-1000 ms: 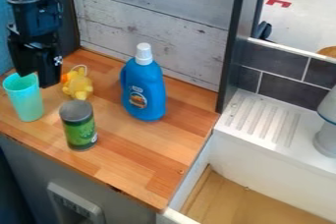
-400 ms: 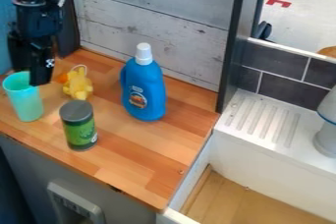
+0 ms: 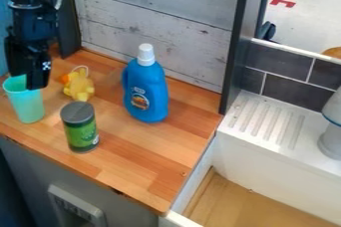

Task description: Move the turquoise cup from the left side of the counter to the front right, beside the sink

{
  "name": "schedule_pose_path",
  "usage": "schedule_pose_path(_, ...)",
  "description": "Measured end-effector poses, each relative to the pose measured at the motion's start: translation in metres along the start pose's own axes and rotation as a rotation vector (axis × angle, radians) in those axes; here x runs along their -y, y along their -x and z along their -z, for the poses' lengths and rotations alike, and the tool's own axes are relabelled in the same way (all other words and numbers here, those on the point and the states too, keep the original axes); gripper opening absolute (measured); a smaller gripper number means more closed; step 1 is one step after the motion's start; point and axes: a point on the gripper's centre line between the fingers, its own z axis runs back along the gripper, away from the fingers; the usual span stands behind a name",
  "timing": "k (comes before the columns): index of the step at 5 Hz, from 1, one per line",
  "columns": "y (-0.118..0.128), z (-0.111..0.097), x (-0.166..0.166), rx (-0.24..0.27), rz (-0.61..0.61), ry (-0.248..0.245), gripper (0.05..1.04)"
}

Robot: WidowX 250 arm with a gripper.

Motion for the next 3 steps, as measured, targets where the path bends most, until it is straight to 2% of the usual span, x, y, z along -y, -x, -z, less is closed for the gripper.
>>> schedule_pose_path(2, 0.005, 0.013, 0.006, -0.019, -0.001, 0.01, 1.001)
schedule_pose_path(3, 0.003, 0.029, 0.005, -0.037, -0.015, 0.015, 1.001)
